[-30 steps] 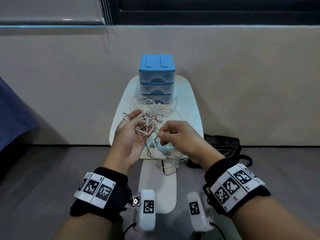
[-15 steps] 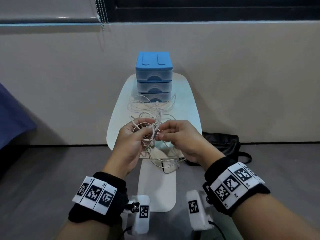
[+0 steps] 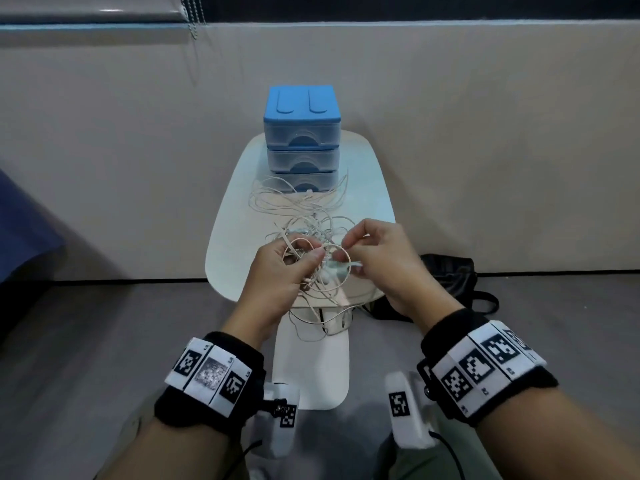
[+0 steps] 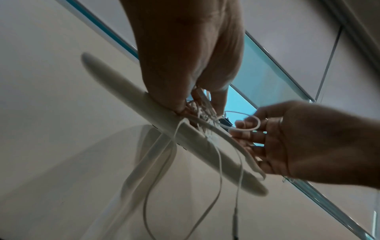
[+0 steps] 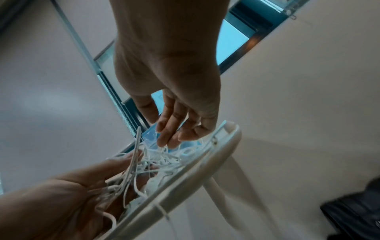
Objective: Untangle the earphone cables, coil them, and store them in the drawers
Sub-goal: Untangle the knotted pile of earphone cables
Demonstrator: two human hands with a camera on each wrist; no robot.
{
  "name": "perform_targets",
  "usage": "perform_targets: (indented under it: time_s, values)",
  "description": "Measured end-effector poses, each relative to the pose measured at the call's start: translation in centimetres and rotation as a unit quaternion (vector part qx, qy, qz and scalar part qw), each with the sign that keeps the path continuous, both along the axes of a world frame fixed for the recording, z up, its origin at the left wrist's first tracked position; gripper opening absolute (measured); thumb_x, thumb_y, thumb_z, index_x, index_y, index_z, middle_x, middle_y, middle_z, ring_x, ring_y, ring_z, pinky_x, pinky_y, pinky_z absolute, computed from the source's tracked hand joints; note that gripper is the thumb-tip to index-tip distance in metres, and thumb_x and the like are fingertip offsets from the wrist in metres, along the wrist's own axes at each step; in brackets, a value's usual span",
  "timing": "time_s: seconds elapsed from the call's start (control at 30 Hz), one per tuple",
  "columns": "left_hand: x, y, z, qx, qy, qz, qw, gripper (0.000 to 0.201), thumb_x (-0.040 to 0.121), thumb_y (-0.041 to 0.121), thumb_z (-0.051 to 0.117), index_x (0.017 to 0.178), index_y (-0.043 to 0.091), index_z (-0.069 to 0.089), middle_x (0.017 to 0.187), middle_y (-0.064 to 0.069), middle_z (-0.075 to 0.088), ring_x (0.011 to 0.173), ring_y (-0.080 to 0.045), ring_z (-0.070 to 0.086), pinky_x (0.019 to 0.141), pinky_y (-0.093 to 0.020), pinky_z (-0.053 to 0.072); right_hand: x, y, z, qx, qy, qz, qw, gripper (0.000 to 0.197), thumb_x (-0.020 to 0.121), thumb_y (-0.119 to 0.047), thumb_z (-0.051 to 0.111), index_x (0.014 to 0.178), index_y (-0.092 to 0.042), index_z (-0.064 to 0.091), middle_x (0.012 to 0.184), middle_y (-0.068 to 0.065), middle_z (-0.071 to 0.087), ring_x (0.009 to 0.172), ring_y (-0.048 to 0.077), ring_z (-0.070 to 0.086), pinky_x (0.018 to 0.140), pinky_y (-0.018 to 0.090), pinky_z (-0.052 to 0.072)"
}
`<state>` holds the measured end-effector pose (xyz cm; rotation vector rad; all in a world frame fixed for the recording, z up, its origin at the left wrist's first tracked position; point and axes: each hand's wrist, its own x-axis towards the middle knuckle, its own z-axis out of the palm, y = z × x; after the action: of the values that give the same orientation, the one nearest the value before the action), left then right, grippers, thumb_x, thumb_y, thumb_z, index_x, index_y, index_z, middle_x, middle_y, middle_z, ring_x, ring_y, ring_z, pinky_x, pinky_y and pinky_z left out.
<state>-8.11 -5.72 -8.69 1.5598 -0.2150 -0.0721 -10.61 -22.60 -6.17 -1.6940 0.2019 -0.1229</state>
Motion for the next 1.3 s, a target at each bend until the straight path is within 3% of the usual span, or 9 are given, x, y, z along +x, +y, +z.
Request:
perform_targets:
  time_s: [0.23, 0.37, 0.5, 0.73, 0.87, 1.0, 1.1, 1.2, 1.3]
  values:
    - [-0.3, 0.2, -0.6, -0.023, -0.017, 0.005, 1.000, 0.013, 0.091, 0.027, 0.076, 0.095, 0.015, 0.074, 0.077, 0.000, 0.069, 0.068, -0.012, 0.057, 0.064, -0.032, 0.047, -0.4, 0.8, 3.4, -0.247, 0.015, 0.087, 0.965, 0.032, 0.097, -0.031, 0.066, 0.075, -0.008, 0.071, 0.065, 0.004, 0.072, 0.051, 0.009, 0.055, 0.051, 0.024, 0.044]
    - [-0.2, 0.6, -0.5, -0.072, 0.000, -0.014, 0.997, 0.010, 0.092, 0.025, 0.073, 0.094, 0.016, 0.077, 0.087, -0.006, 0.073, 0.081, -0.019, 0.065, 0.081, -0.042, 0.052, -0.2, 1.7, 5.9, -0.079, -0.090, 0.100, 0.988, 0.026, 0.100, -0.014, 0.061, 0.077, -0.004, 0.065, 0.072, 0.007, 0.068, 0.064, 0.007, 0.058, 0.060, 0.017, 0.043]
    - [0.2, 1.0, -0.3, -0.136, 0.026, -0.008, 0.990, 0.015, 0.086, 0.028, 0.073, 0.090, 0.013, 0.074, 0.091, -0.006, 0.070, 0.086, -0.018, 0.068, 0.089, -0.040, 0.055, -0.3, 2.0, 7.7, 0.056, -0.153, 0.137, 0.977, 0.020, 0.102, -0.014, 0.057, 0.083, -0.009, 0.058, 0.106, 0.013, 0.077, 0.091, 0.012, 0.066, 0.078, 0.030, 0.044]
    - [0.5, 1.1, -0.4, -0.165, 0.056, -0.010, 0.985, 0.010, 0.087, 0.028, 0.074, 0.083, 0.018, 0.072, 0.087, -0.005, 0.070, 0.078, -0.017, 0.066, 0.078, -0.028, 0.057, -0.6, 2.6, 8.5, 0.024, -0.244, 0.155, 0.957, 0.018, 0.085, -0.012, 0.066, 0.067, -0.013, 0.066, 0.139, 0.000, 0.062, 0.131, 0.016, 0.056, 0.099, 0.031, 0.046]
    - [0.5, 0.8, 0.0, -0.169, 0.072, 0.000, 0.983, 0.012, 0.097, 0.015, 0.066, 0.086, 0.011, 0.068, 0.079, -0.003, 0.071, 0.068, -0.013, 0.067, 0.072, -0.025, 0.059, -0.6, 2.7, 9.1, -0.055, -0.265, 0.046, 0.962, 0.015, 0.081, -0.018, 0.071, 0.067, -0.015, 0.070, 0.138, -0.001, 0.054, 0.133, 0.006, 0.049, 0.097, 0.014, 0.042]
    - [0.4, 0.9, 0.6, -0.176, 0.095, -0.011, 0.980, 0.015, 0.101, 0.011, 0.059, 0.089, 0.008, 0.066, 0.076, -0.001, 0.073, 0.067, -0.011, 0.070, 0.075, -0.026, 0.060, 0.1, 1.6, 8.9, -0.120, -0.278, -0.140, 0.943, 0.018, 0.086, -0.017, 0.076, 0.069, -0.012, 0.071, 0.115, -0.006, 0.054, 0.101, -0.015, 0.053, 0.086, 0.008, 0.041]
    - [0.3, 1.2, 0.5, -0.165, 0.105, -0.025, 0.980, 0.015, 0.102, 0.013, 0.059, 0.094, 0.005, 0.069, 0.084, -0.006, 0.073, 0.073, -0.014, 0.070, 0.077, -0.026, 0.060, 0.0, 0.5, 8.3, -0.169, -0.253, -0.203, 0.931, 0.017, 0.084, -0.018, 0.075, 0.068, -0.013, 0.070, 0.109, -0.004, 0.056, 0.093, -0.010, 0.054, 0.079, 0.007, 0.039]
    - [0.3, 1.5, 0.2, -0.153, 0.114, -0.039, 0.981, 0.017, 0.102, 0.013, 0.059, 0.103, 0.001, 0.070, 0.094, -0.012, 0.071, 0.075, -0.015, 0.069, 0.079, -0.026, 0.062, -0.4, -0.6, 7.6, -0.269, -0.141, -0.230, 0.925, 0.019, 0.082, -0.027, 0.068, 0.066, -0.016, 0.067, 0.105, -0.009, 0.056, 0.112, 0.016, 0.051, 0.091, 0.037, 0.035]
    - [0.5, 1.5, 0.2, -0.155, 0.126, -0.036, 0.979, 0.017, 0.102, 0.012, 0.058, 0.105, 0.001, 0.071, 0.093, -0.009, 0.074, 0.075, -0.014, 0.071, 0.078, -0.027, 0.062, -0.8, -1.6, 7.3, -0.389, 0.017, -0.198, 0.900, 0.018, 0.087, -0.036, 0.064, 0.077, -0.021, 0.065, 0.113, -0.010, 0.049, 0.123, 0.025, 0.036, 0.088, 0.041, 0.020]
